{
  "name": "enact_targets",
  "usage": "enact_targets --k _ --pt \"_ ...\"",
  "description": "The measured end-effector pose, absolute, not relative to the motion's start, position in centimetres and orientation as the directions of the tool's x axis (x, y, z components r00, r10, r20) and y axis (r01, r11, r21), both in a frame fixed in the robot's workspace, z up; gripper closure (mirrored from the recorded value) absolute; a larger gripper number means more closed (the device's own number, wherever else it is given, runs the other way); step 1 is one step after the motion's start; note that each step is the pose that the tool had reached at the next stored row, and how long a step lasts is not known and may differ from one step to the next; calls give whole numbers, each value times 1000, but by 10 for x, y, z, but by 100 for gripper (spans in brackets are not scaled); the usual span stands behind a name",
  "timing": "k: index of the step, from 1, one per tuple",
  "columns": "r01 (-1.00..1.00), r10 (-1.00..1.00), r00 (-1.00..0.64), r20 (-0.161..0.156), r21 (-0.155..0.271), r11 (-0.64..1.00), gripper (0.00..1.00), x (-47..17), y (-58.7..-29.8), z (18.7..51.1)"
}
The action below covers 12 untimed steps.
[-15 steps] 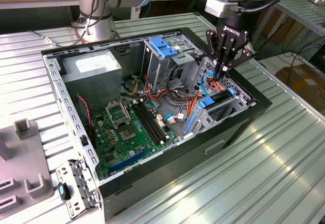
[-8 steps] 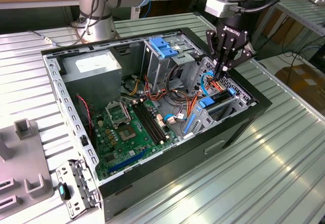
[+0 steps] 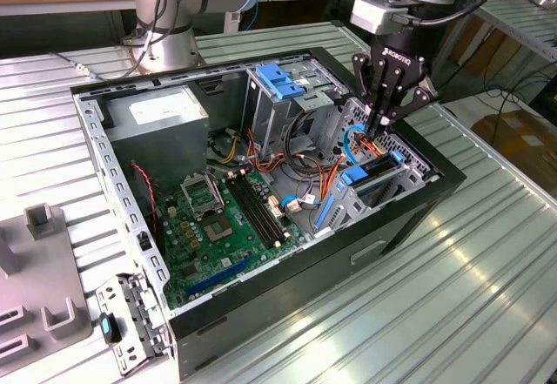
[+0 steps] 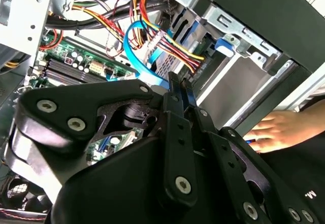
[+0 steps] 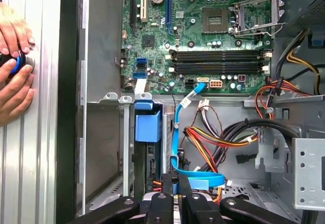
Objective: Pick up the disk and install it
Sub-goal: 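Insert the second disk wire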
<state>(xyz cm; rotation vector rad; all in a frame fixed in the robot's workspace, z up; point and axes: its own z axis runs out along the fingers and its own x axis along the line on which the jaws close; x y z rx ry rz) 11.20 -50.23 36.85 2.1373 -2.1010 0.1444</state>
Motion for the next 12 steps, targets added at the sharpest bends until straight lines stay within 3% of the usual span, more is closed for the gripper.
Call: enact_targets --k 8,12 --pt "-999 -995 20 102 32 -17 84 112 -531 367" --pt "-999 -995 20 100 31 -17 84 112 -533 367"
